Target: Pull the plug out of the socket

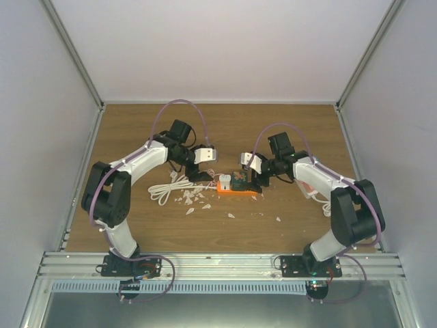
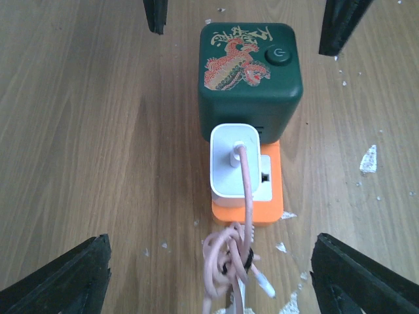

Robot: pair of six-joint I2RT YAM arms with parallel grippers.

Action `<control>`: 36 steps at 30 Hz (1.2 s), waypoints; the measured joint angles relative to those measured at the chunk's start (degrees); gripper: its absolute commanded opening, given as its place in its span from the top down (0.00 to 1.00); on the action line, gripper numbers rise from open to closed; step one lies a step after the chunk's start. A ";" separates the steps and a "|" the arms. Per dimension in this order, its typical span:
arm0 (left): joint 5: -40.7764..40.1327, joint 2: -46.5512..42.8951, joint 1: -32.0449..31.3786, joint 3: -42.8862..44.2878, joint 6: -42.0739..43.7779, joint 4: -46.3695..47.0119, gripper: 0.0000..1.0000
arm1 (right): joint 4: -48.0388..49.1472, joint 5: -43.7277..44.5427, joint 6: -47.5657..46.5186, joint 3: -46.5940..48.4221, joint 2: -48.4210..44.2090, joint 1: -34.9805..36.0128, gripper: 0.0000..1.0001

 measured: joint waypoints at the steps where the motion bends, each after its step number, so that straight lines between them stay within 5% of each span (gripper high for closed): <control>1: -0.20 0.70 -0.35 0.09 -0.24 1.01 0.19 | 0.04 -0.17 -0.24 0.00 0.48 0.17 0.02; 25: -1.42 5.90 -5.49 -2.10 -3.98 11.61 0.35 | 4.57 -2.01 0.31 -0.09 6.14 2.10 0.33; 36: -1.42 6.88 -6.75 -2.43 -5.51 13.20 0.57 | 4.50 -2.54 -0.02 -0.07 6.84 2.23 0.51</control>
